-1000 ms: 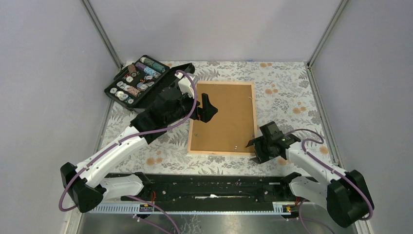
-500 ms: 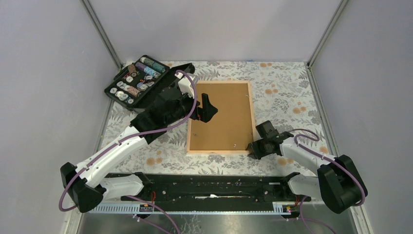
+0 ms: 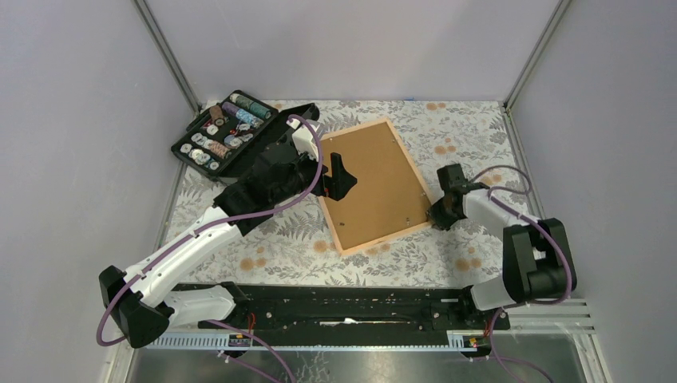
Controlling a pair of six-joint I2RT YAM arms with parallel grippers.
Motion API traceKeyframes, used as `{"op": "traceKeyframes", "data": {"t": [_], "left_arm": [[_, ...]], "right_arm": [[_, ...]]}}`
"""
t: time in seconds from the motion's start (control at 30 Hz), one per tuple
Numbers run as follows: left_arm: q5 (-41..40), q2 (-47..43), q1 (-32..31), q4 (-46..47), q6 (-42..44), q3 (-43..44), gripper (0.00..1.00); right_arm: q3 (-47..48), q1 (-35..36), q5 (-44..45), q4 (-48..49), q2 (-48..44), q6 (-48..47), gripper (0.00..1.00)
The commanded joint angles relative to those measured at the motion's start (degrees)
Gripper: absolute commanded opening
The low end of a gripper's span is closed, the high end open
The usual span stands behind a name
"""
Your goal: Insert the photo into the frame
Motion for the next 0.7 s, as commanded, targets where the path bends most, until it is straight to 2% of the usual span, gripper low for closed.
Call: {"op": "traceKeyframes", "data": {"t": [0.0, 0.1, 0.2, 0.3, 0.5, 0.67], "left_arm": [[0.7, 0.0, 0.5, 1.9, 0.5, 0.5, 0.99], [1.1, 0.0, 0.4, 1.9, 0.5, 0.5, 0.99], [1.7, 0.1, 0.5, 1.9, 0.4, 0.6, 0.99], [1.9, -0.2, 0.4, 2.0, 0.4, 0.6, 0.99], [0.1, -1.6, 0.6, 2.0, 0.8, 0.3, 0.99], [0.8, -1.4, 0.5, 2.1, 0.6, 0.5, 0.99]], "right_arm": [[7.9, -2.9, 4.3, -3.7, 5.1, -27.1, 0.00], [14.0, -3.2, 7.9, -7.7, 8.9, -36.2, 0.00], [15.9, -3.5, 14.4, -8.9, 10.5, -41.1, 0.00], [16.7, -3.5, 16.2, -9.2, 13.3, -45.2, 0.00], [16.6, -3.4, 20.0, -7.8, 16.1, -49.5, 0.00], [18.4, -3.1, 28.7, -6.7, 16.6, -51.7, 0.00]]}}
